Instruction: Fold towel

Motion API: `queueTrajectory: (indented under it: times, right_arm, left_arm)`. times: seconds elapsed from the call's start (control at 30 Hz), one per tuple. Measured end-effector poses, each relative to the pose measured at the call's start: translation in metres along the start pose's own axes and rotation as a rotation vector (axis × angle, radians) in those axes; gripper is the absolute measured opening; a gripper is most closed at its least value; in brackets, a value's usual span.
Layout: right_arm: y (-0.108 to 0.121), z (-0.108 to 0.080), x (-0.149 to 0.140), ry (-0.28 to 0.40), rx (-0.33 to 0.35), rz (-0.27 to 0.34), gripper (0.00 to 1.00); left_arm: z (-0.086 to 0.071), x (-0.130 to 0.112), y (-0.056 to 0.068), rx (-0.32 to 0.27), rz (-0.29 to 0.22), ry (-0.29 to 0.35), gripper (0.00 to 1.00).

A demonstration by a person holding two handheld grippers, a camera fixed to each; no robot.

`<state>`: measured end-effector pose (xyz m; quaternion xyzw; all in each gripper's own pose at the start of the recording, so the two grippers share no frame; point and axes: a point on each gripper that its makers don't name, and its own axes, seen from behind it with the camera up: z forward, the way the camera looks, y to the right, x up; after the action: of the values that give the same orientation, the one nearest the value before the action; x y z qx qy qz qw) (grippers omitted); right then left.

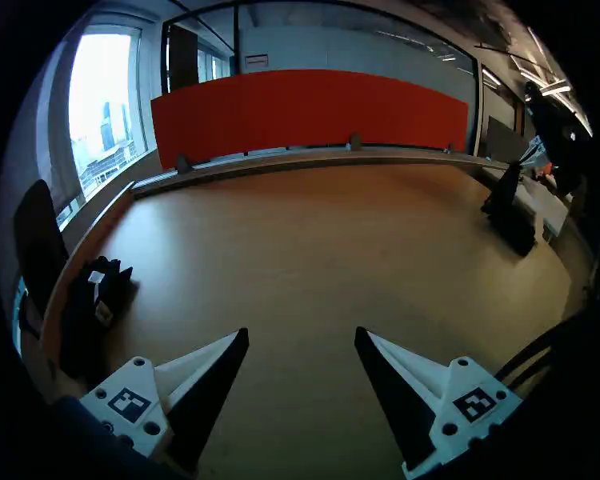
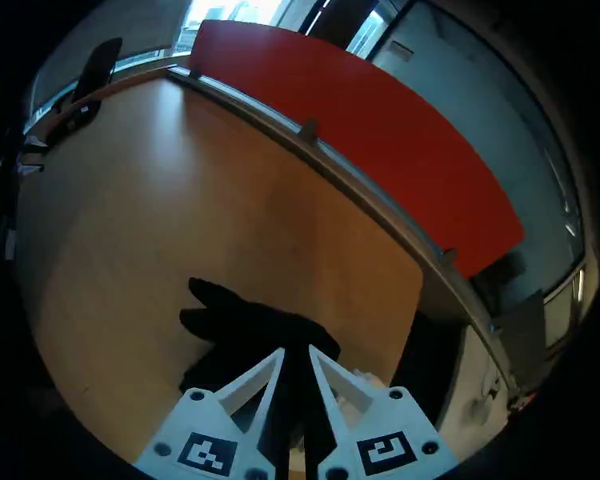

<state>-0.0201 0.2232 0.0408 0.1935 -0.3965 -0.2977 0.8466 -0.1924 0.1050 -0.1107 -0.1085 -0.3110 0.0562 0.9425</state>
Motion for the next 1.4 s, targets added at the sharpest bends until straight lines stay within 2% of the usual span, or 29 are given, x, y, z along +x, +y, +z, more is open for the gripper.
queueTrajectory:
  times: [0.67, 1.4]
  right_arm:
    - [-0.011, -0.004, -0.072, -0.105, -0.001, 0.100, 0.05]
    - [-0.023, -0.004, -0.122, -0.190, 0.021, 0.137, 0.05]
  left_arm:
    - [-0.002, -0.003, -0.002, -0.002, 0.012, -0.006, 0.99]
    - [-0.001, -0.004, -0.003, -0.002, 0.022, -0.013, 0.99]
